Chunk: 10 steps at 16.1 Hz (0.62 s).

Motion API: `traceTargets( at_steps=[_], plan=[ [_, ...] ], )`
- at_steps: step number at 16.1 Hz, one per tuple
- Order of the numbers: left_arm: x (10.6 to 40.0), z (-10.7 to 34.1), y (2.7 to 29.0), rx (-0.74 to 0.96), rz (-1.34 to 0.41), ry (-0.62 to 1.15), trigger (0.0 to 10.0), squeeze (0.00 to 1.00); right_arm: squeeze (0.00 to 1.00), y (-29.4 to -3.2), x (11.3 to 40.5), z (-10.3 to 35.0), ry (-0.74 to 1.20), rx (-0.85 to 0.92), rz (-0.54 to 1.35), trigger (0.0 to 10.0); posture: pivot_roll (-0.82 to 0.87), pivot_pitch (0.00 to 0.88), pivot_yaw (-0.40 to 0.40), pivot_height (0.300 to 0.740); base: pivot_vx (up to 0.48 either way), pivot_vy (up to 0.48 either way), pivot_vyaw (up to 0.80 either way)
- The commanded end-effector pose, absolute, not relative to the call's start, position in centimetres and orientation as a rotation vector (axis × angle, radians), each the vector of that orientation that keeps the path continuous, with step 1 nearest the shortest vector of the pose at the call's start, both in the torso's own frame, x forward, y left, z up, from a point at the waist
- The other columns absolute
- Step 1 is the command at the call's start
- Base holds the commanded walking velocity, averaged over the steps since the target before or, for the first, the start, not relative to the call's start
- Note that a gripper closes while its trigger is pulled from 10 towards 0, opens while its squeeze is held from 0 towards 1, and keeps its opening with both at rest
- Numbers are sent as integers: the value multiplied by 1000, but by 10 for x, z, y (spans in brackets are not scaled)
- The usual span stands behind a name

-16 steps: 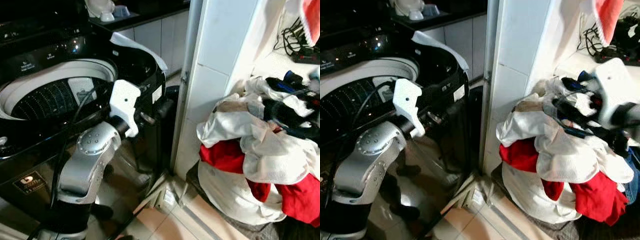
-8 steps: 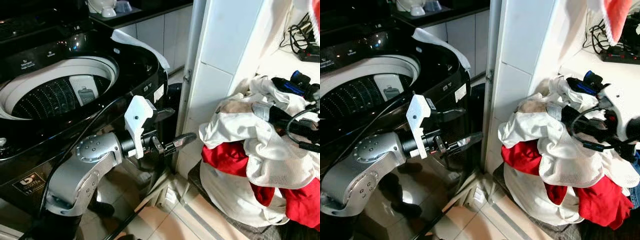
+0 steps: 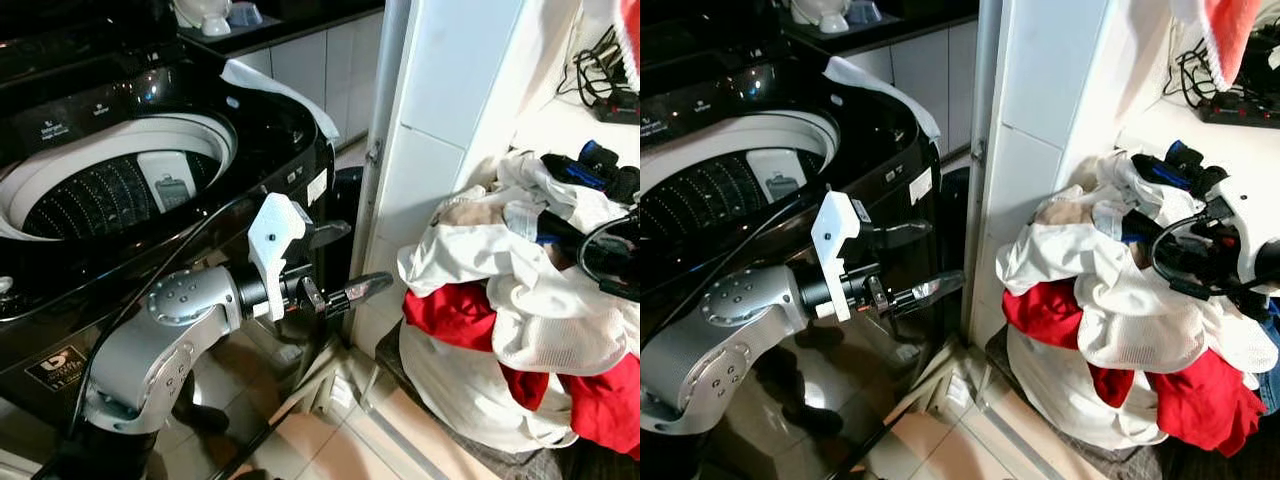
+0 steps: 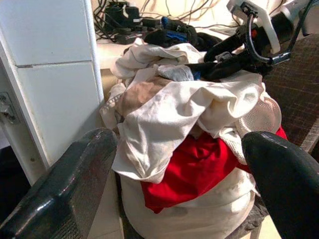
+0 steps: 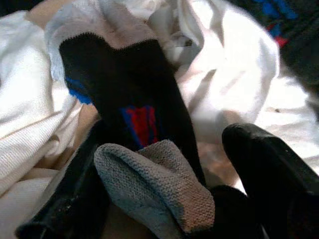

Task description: Clothes washing

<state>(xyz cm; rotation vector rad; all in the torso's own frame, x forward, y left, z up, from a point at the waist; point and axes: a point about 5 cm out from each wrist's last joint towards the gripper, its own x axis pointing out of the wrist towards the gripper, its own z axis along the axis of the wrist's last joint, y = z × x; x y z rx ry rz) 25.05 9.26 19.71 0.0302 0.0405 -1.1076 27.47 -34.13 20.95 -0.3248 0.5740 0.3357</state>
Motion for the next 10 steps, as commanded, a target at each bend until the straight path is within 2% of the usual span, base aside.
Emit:
traceTargets(
  at_steps=[1, 10],
  plan=[
    [246, 198, 91, 36, -1138, 47, 10000, 0, 0, -344, 274, 211, 599, -344, 339, 0, 1, 0, 17, 740, 0, 0, 0],
    [246, 198, 91, 48, -1140, 42, 10000, 0, 0, -349, 274, 220, 570, -341, 344, 0, -6, 0, 25, 740, 0, 0, 0]
  ],
)
